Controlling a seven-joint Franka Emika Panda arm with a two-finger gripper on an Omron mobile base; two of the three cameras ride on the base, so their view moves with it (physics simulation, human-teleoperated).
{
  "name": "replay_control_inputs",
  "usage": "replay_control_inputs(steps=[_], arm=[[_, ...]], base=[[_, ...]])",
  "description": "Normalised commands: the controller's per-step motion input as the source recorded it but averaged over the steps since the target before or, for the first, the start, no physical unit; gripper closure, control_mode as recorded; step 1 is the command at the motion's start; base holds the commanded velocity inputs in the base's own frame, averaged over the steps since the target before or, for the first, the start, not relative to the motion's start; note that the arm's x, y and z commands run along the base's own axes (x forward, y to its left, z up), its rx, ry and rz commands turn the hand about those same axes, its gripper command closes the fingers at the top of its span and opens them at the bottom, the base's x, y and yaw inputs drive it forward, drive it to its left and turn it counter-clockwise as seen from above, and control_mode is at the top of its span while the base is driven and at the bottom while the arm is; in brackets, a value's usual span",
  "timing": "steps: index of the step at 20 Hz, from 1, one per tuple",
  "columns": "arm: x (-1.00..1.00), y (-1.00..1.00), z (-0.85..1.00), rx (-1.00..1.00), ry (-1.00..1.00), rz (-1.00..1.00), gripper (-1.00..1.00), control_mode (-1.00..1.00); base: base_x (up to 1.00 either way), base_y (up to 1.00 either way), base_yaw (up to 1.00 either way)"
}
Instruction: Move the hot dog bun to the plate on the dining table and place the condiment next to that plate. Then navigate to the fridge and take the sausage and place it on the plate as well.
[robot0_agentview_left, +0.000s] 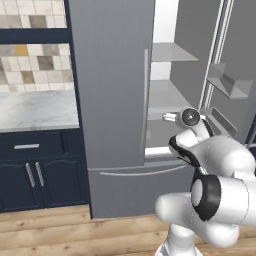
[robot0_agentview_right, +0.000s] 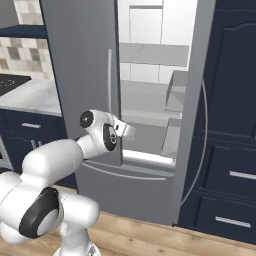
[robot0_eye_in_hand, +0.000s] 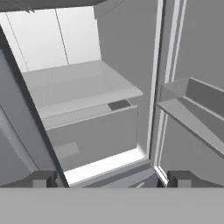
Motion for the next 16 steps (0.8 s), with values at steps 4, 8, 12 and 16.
replay_control_inputs(steps=[4,8,12,16], arm=[[0.18,0.80,0.17,0.09,0.00,0.17,-1.00,-1.00],[0.00,0.42,0.84,0.01,0.00,0.01,-1.00,-1.00],[0.00,0.36,0.94,0.00,0.05,0.02,-1.00,-1.00],[0.04,0.41,0.55,0.00,0.18,0.15,-1.00,-1.00]], base=[[0.00,0.00,0.00],[0.00,0.00,0.00],[0.00,0.00,0.00],[0.00,0.00,0.00]])
